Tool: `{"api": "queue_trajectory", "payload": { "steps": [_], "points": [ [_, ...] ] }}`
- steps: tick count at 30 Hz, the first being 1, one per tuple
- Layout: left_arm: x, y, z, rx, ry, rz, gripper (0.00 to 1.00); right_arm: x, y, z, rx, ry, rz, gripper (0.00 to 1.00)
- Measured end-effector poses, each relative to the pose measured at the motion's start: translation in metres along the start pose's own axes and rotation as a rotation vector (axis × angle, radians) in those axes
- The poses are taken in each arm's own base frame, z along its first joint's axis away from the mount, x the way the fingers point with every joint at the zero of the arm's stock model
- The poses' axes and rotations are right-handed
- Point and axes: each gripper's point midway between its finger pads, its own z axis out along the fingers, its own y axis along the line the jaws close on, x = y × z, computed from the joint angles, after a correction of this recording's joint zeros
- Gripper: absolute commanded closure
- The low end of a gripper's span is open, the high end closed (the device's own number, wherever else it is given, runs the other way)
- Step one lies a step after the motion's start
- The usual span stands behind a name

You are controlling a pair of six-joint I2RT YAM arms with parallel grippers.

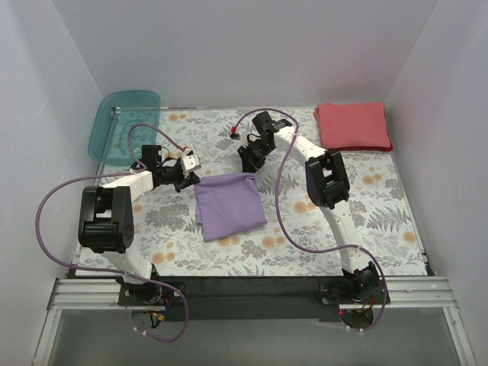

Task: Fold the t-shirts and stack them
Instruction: Fold the tshirt

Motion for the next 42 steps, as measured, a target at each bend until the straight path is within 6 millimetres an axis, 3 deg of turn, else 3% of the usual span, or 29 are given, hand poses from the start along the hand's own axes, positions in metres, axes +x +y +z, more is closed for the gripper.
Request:
{"api": "queue_trajectory", "payload": {
  "steps": [12,17,18,20,24,26,29,31,34,35,38,42],
  "points": [
    [-0.003,0.016,-0.002,-0.042,-0.009,0.012,1.0,0.0,0.0,0.0,0.0,0.0,0.0,0.84],
    [0.004,0.021,0.004,-0.035,0.003,-0.015,0.9,0.0,0.001,-0.001,-0.004,0.0,-0.001,0.72],
    [0.008,0.023,0.006,-0.036,0.011,-0.029,0.9,0.0,0.001,-0.001,-0.004,-0.001,-0.001,0.63],
    [0.014,0.027,0.009,-0.038,0.026,-0.056,0.91,-0.001,0.001,-0.005,0.0,-0.004,-0.009,0.55],
    [0.021,0.036,0.014,-0.054,0.05,-0.112,0.84,-0.005,-0.011,-0.023,0.07,-0.006,-0.057,0.38],
    [0.019,0.043,0.014,-0.069,0.054,-0.146,0.72,-0.009,-0.019,-0.039,0.119,-0.011,-0.096,0.33],
    [0.009,0.058,0.012,-0.103,0.045,-0.196,0.62,-0.02,-0.029,-0.065,0.209,-0.023,-0.156,0.33],
    [0.003,0.065,0.009,-0.123,0.035,-0.225,0.62,-0.031,-0.034,-0.084,0.273,-0.038,-0.195,0.35],
    [-0.009,0.073,0.006,-0.147,0.017,-0.3,0.62,-0.049,-0.038,-0.111,0.335,-0.087,-0.222,0.43],
    [-0.015,0.074,0.005,-0.152,0.01,-0.324,0.62,-0.054,-0.035,-0.119,0.335,-0.111,-0.224,0.51],
    [-0.034,0.068,-0.003,-0.141,-0.022,-0.416,0.62,-0.064,-0.02,-0.143,0.292,-0.192,-0.211,0.59],
    [-0.057,0.051,-0.011,-0.104,-0.049,-0.569,0.59,-0.063,0.027,-0.157,0.095,-0.29,-0.138,0.6]
  ]
}}
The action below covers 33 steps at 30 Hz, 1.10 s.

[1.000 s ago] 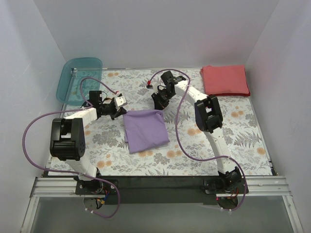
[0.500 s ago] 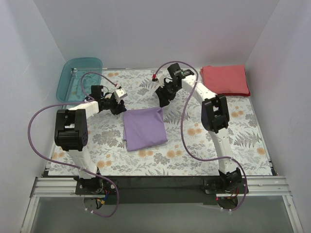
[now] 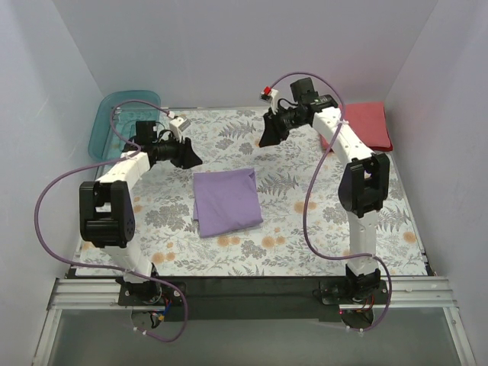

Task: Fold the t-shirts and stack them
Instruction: Fold the tshirt

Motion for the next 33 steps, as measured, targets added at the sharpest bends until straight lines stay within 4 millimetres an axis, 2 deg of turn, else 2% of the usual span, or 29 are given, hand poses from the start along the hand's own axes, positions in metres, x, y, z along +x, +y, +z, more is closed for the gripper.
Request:
{"api": "queue_trajectory", "payload": {
  "steps": [3,6,9,11,14,16,18,22,25,27,29,31,33],
  "points": [
    [0.003,-0.022,0.001,0.053,0.014,-0.172,0.55,0.007,0.041,0.013,-0.183,-0.022,0.103,0.55],
    [0.017,-0.039,0.005,0.098,0.051,-0.368,0.55,0.03,0.075,0.043,-0.33,0.032,0.206,0.55],
    [0.034,-0.043,0.014,0.121,0.095,-0.516,0.55,0.051,0.088,0.076,-0.408,0.091,0.282,0.56],
    [0.047,-0.039,0.023,0.12,0.124,-0.599,0.56,0.066,0.083,0.094,-0.422,0.119,0.325,0.57],
    [0.068,-0.026,0.039,0.11,0.173,-0.689,0.56,0.093,0.059,0.112,-0.384,0.156,0.387,0.57],
    [0.082,-0.013,0.051,0.093,0.206,-0.726,0.56,0.11,0.039,0.116,-0.337,0.174,0.418,0.56],
    [0.083,-0.005,0.059,0.109,0.215,-0.752,0.56,0.118,0.022,0.114,-0.306,0.173,0.445,0.55],
    [0.064,0.019,0.075,0.106,0.19,-0.718,0.56,0.104,-0.014,0.102,-0.208,0.127,0.384,0.48],
    [0.047,0.037,0.088,0.114,0.159,-0.669,0.54,0.087,-0.038,0.094,-0.137,0.088,0.304,0.34],
    [0.038,0.041,0.088,0.122,0.14,-0.633,0.53,0.076,-0.046,0.088,-0.115,0.057,0.259,0.22],
    [0.028,0.035,0.083,0.152,0.121,-0.606,0.52,0.067,-0.043,0.08,-0.111,0.042,0.239,0.09],
    [0.018,0.018,0.07,0.193,0.103,-0.596,0.51,0.056,-0.028,0.068,-0.13,0.023,0.23,0.08],
    [0.012,-0.005,0.052,0.23,0.091,-0.601,0.5,0.04,-0.002,0.051,-0.17,-0.013,0.231,0.08]
  ]
}}
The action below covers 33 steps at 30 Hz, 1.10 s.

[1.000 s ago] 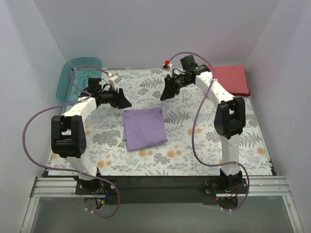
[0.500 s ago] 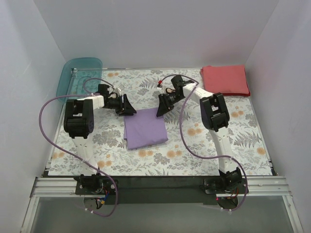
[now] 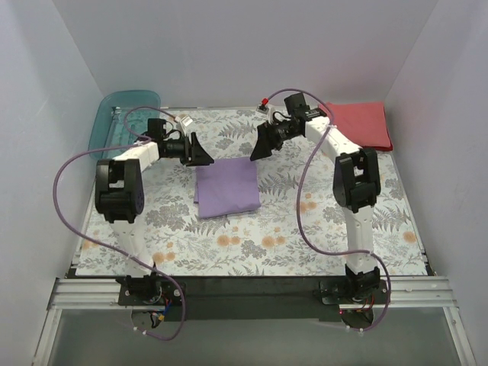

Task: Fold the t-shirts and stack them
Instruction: Fold the tshirt

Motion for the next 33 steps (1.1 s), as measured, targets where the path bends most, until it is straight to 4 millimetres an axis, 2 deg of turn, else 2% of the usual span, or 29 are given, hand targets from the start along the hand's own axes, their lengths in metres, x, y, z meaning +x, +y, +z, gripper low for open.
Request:
{"api": "queue_trajectory", "payload": {
  "steps": [4,6,8,9,12,14,16,17,21,24,27,30,33],
  "points": [
    [0.028,-0.065,-0.029,0.081,-0.011,0.01,0.5,-0.006,0.075,-0.019,-0.129,-0.051,0.016,0.08],
    [0.049,-0.088,-0.037,0.111,-0.008,-0.001,0.48,0.005,0.105,-0.015,-0.203,-0.047,0.043,0.08],
    [0.074,-0.101,-0.038,0.129,0.004,-0.033,0.48,0.027,0.121,-0.002,-0.26,-0.014,0.099,0.08],
    [0.086,-0.102,-0.036,0.133,0.016,-0.06,0.47,0.041,0.128,0.01,-0.286,0.018,0.127,0.09],
    [0.118,-0.093,-0.024,0.13,0.067,-0.169,0.47,0.091,0.132,0.041,-0.328,0.122,0.261,0.09],
    [0.133,-0.079,-0.016,0.112,0.095,-0.25,0.47,0.121,0.122,0.054,-0.325,0.172,0.349,0.11],
    [0.143,-0.062,-0.009,0.087,0.113,-0.32,0.47,0.145,0.107,0.058,-0.306,0.2,0.431,0.11],
    [0.147,-0.053,-0.006,0.071,0.12,-0.35,0.47,0.15,0.103,0.056,-0.321,0.2,0.47,0.11],
    [0.16,-0.026,0.002,0.027,0.14,-0.445,0.48,0.148,0.09,0.043,-0.327,0.157,0.508,0.12],
    [0.162,-0.022,0.0,0.029,0.143,-0.469,0.48,0.148,0.088,0.035,-0.317,0.138,0.505,0.12],
    [0.152,-0.02,-0.008,0.012,0.131,-0.434,0.48,0.144,0.09,0.025,-0.262,0.128,0.46,0.12],
    [0.123,-0.027,-0.022,-0.018,0.081,-0.311,0.47,0.124,0.094,0.005,-0.203,0.077,0.366,0.12],
    [0.082,-0.049,-0.038,-0.096,-0.01,-0.026,0.47,0.097,0.093,-0.029,-0.12,-0.02,0.271,0.12]
  ]
}}
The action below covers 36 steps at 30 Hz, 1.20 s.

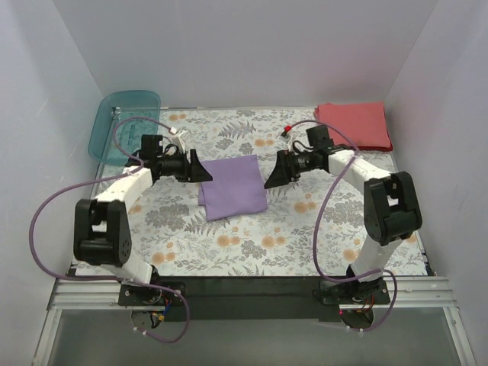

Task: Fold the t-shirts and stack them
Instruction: Fold the tshirt, then neatly place the folded tshirt to the corner

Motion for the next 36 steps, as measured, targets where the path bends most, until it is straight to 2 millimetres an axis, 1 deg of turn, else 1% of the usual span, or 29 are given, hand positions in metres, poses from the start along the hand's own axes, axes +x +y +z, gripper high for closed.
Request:
{"api": "queue_trajectory", "payload": {
  "steps": [2,4,6,7,8,9,12,15,19,21,23,27,29,30,31,32,33,34,36],
  "points": [
    [-0.02,-0.027,-0.004,-0.061,-0.061,0.253,0.47,-0.012,-0.003,-0.021,0.069,-0.066,-0.029,0.12],
    [-0.023,-0.06,0.005,-0.1,-0.089,0.524,0.48,-0.017,-0.015,-0.038,0.143,-0.115,-0.008,0.11],
    [-0.01,-0.092,0.022,-0.102,-0.083,0.768,0.51,-0.015,-0.031,-0.047,0.207,-0.14,0.05,0.1],
    [0.0,-0.104,0.033,-0.098,-0.07,0.874,0.52,-0.012,-0.039,-0.049,0.237,-0.147,0.086,0.1],
    [0.01,-0.11,0.043,-0.096,-0.054,0.968,0.53,-0.007,-0.046,-0.05,0.263,-0.152,0.124,0.09],
    [0.02,-0.112,0.052,-0.103,-0.031,1.043,0.54,-0.002,-0.052,-0.051,0.285,-0.155,0.162,0.09],
    [0.043,-0.097,0.075,-0.154,0.053,1.198,0.56,0.01,-0.064,-0.052,0.335,-0.164,0.259,0.09],
    [0.065,-0.077,0.096,-0.2,0.136,1.305,0.57,0.013,-0.068,-0.05,0.352,-0.179,0.315,0.09],
    [0.088,-0.061,0.121,-0.213,0.204,1.431,0.59,0.013,-0.073,-0.047,0.352,-0.198,0.377,0.12],
    [0.096,-0.056,0.132,-0.213,0.217,1.485,0.6,0.014,-0.076,-0.045,0.349,-0.203,0.403,0.13],
    [0.099,-0.05,0.142,-0.22,0.221,1.525,0.6,0.018,-0.078,-0.043,0.347,-0.205,0.429,0.14],
    [0.099,-0.044,0.156,-0.234,0.213,1.583,0.62,0.024,-0.081,-0.04,0.341,-0.202,0.471,0.14],
    [0.096,-0.045,0.161,-0.239,0.19,1.6,0.7,0.025,-0.082,-0.039,0.338,-0.206,0.484,0.13],
    [0.095,-0.045,0.163,-0.244,0.183,1.605,0.83,0.024,-0.082,-0.039,0.335,-0.21,0.485,0.13],
    [0.093,-0.044,0.165,-0.253,0.176,1.609,0.92,0.024,-0.083,-0.039,0.331,-0.215,0.491,0.12],
    [0.092,-0.042,0.166,-0.262,0.171,1.611,0.97,0.025,-0.083,-0.038,0.328,-0.219,0.5,0.11],
    [0.091,-0.042,0.167,-0.265,0.162,1.613,1.0,0.025,-0.084,-0.038,0.323,-0.224,0.505,0.1],
    [0.089,-0.043,0.167,-0.267,0.151,1.614,1.0,0.027,-0.084,-0.037,0.319,-0.228,0.517,0.08],
    [0.089,-0.044,0.167,-0.264,0.135,1.605,1.0,0.03,-0.085,-0.034,0.309,-0.241,0.539,0.06]
  ]
}}
